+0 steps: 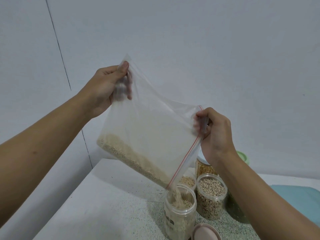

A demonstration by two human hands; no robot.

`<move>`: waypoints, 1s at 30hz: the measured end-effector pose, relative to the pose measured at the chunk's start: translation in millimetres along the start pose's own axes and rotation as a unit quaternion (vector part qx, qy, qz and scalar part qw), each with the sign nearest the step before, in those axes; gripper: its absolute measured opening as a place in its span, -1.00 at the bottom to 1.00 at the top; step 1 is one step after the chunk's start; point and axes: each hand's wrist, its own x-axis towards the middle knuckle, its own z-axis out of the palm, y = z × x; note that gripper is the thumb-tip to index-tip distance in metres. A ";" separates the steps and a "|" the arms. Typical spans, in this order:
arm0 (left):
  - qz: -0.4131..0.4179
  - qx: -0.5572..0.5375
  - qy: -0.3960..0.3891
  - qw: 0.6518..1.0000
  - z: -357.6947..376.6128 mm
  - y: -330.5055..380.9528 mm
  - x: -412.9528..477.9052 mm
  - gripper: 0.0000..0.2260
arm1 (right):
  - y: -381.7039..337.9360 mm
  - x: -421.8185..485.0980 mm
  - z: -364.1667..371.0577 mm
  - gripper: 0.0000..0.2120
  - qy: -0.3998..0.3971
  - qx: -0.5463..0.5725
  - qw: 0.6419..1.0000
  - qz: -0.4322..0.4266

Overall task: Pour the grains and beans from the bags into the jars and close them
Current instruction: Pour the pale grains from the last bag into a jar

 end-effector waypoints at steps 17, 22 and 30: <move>0.000 0.005 0.003 1.000 -1.0 5.4 -4.4 -0.68 | -2.4 -0.9 2.7 -0.75 0.007 0.004 1.000 0.000; -0.005 0.000 -0.001 1.000 1.7 3.1 -4.5 -0.67 | -2.5 -1.7 0.6 -0.76 0.009 0.004 1.000 -0.001; -0.009 0.000 -0.009 1.000 6.5 1.2 -3.8 -0.66 | -0.8 -2.7 -4.5 -0.73 0.012 0.006 1.000 0.003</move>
